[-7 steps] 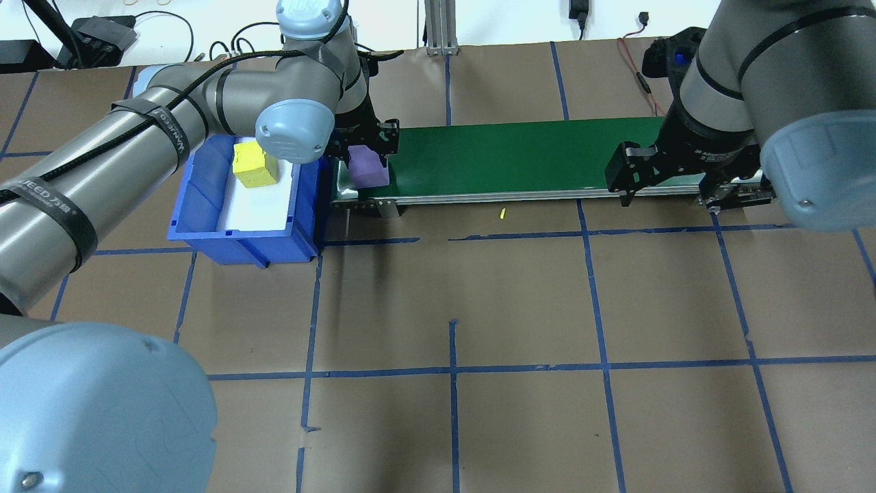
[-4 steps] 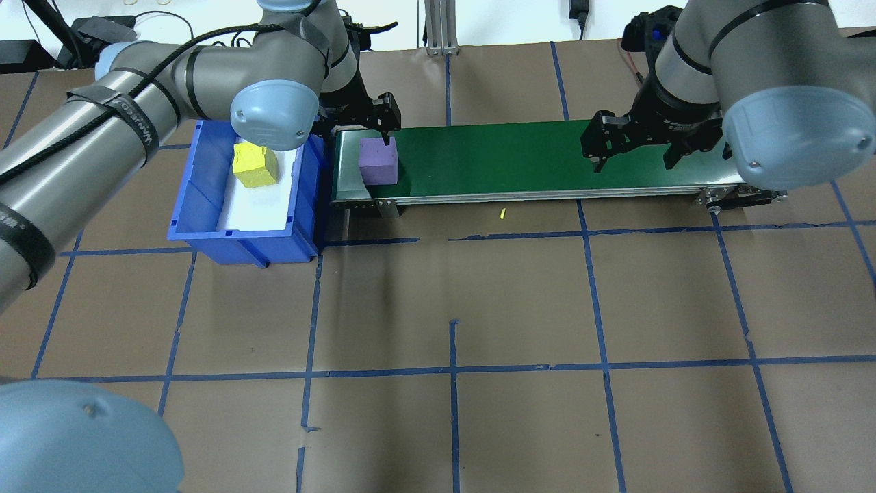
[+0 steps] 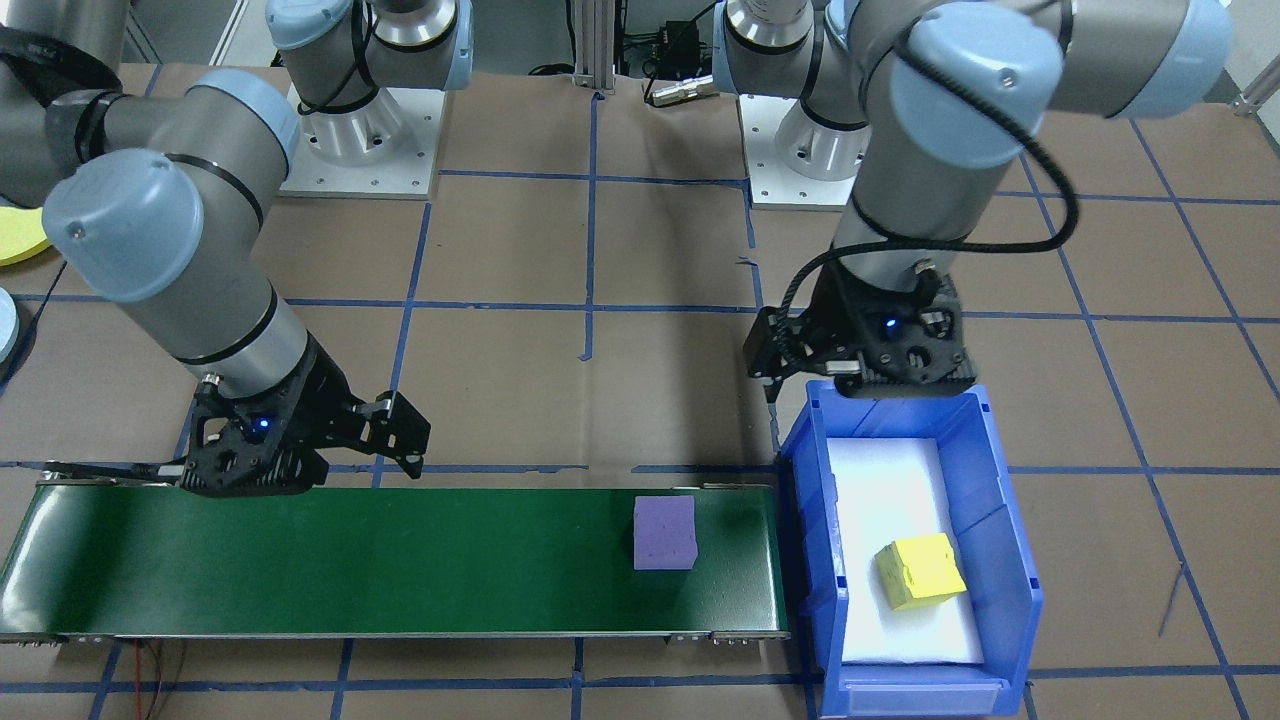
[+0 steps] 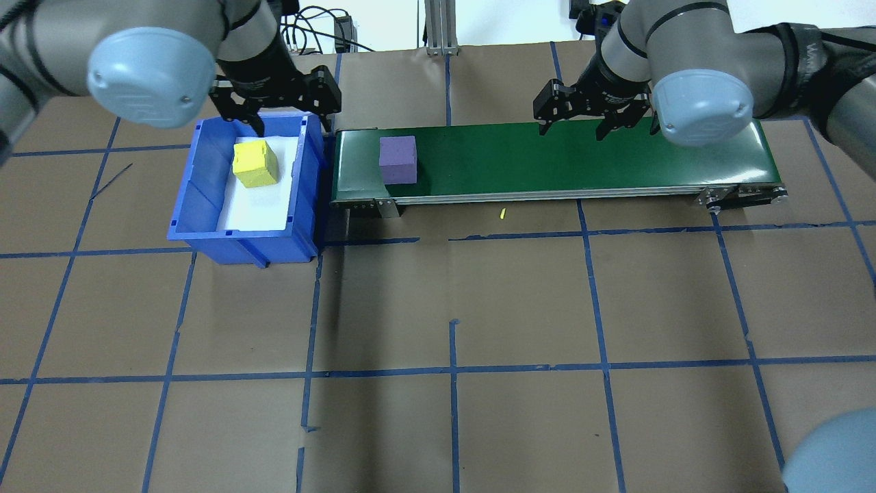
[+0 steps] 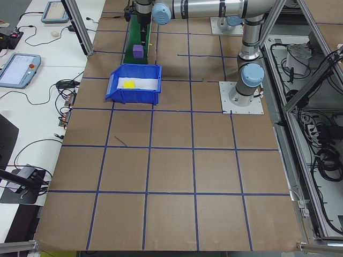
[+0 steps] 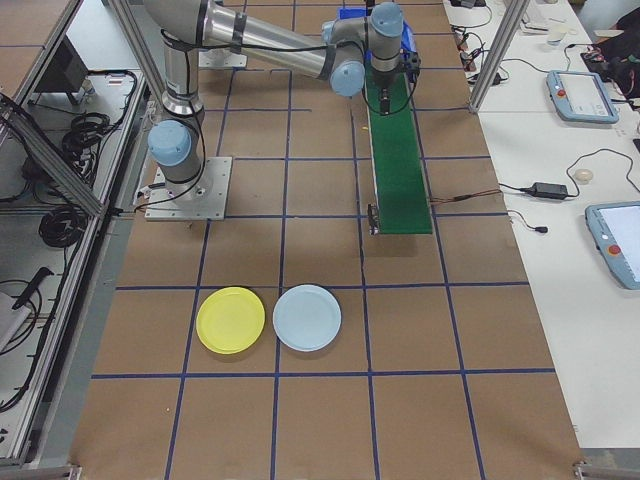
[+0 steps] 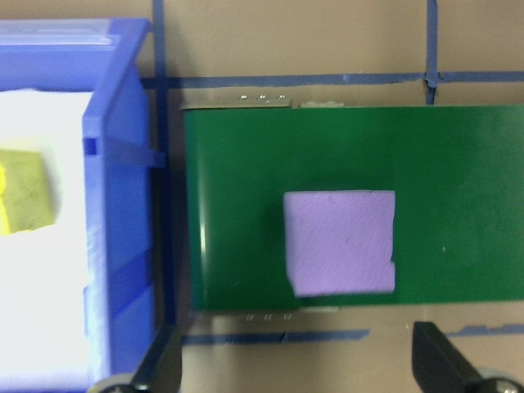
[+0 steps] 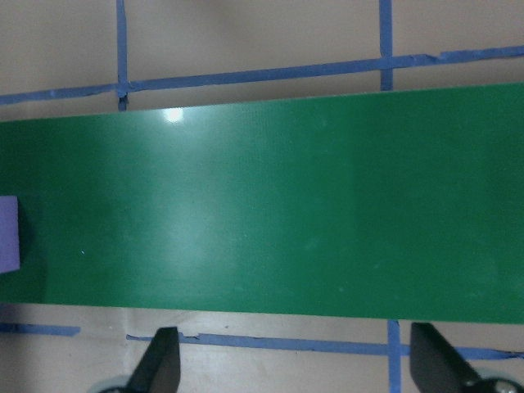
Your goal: Move block left to right into plate
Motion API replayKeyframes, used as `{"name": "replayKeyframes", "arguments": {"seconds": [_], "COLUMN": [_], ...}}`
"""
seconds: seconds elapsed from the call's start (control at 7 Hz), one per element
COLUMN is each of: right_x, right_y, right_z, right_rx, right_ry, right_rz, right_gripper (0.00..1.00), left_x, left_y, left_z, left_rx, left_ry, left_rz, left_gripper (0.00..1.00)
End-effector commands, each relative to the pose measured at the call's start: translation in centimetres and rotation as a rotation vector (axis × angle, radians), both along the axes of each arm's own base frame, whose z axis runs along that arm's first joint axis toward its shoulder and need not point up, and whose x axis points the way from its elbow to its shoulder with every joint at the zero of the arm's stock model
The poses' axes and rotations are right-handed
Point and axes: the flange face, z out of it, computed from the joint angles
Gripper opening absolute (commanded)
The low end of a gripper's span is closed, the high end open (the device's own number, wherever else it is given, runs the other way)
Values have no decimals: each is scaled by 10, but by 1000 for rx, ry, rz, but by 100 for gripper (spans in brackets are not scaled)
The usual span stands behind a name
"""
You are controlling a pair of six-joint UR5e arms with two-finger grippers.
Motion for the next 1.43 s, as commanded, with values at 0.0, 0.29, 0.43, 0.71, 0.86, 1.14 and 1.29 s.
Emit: {"name": "replayKeyframes", "arguments": {"seconds": [0.0,0.29,0.43,0.71,0.86,1.14,1.29], "right_x": [6,11,14,11,11,11,11], "right_y": [-30,-28,-23,-14,-7,-1,4], "right_z": [-22,-35,-44,-9,14,-8,-21], "right_rx": [22,57,91,21,-9,34,57], "right_ry": [-67,-108,-144,-137,-140,-129,-127], "right_rz": [-22,-59,-100,-81,-74,-83,-76], "right_gripper": [100,100,100,100,100,100,100], "left_x": [36,35,40,42,42,41,40], "left_y": [34,51,64,71,72,74,74], "left_z": [33,45,54,60,62,63,64], "left_rx": [41,59,81,89,84,81,80], "left_ry": [-9,-10,-57,-62,-59,-62,-60], "left_rz": [15,12,15,18,19,16,15], "left_gripper": [100,100,100,100,100,100,100]}}
